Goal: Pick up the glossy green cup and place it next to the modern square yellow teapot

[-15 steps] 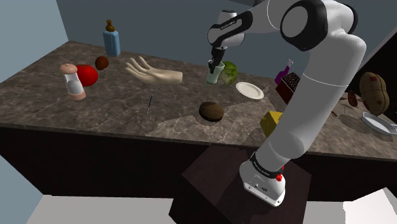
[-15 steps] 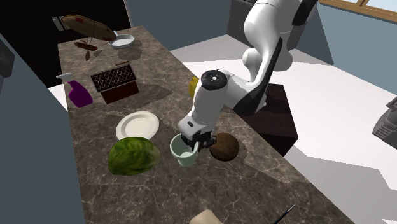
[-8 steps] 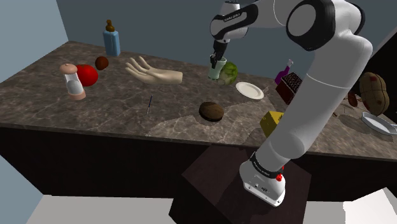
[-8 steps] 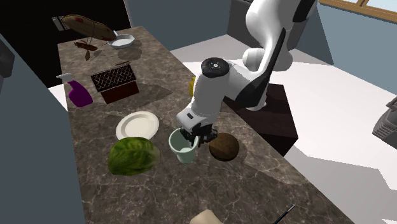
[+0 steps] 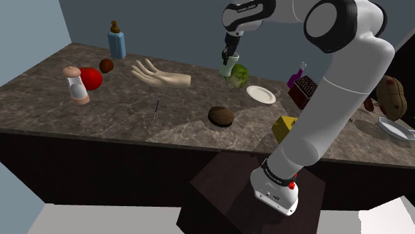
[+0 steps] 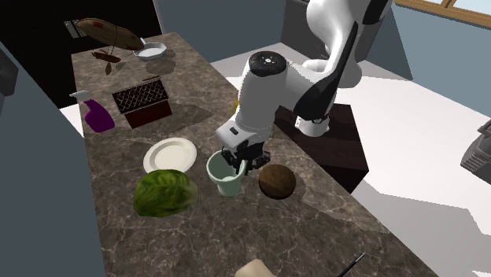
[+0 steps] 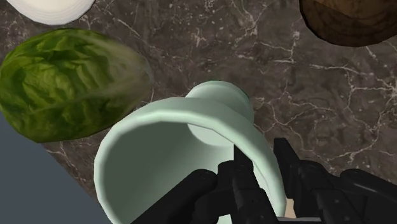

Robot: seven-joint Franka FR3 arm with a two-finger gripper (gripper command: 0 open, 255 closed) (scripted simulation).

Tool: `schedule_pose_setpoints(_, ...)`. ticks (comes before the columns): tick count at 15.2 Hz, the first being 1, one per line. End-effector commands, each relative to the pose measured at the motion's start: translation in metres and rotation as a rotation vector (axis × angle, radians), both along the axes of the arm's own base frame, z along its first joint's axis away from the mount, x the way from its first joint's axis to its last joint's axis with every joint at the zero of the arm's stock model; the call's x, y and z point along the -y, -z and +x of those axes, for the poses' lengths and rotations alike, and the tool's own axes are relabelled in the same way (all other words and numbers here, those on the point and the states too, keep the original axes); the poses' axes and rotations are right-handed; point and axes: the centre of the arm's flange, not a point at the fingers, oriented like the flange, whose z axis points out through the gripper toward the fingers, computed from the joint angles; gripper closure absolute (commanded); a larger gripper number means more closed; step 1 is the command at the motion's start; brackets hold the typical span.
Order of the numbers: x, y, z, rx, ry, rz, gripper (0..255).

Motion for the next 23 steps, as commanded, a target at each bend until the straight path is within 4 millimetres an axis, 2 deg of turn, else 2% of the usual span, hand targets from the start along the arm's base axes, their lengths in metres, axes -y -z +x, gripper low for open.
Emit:
schedule_pose_setpoints(1,0.000,-0.011,-0.001,0.000,0.000,0.000,255)
schedule_pose_setpoints(8,0.000,-0.047,-0.001,0.000,0.000,0.000,255)
schedule_pose_setpoints(23,0.064,-0.047,-0.188,0.000,0.000,0.000,255)
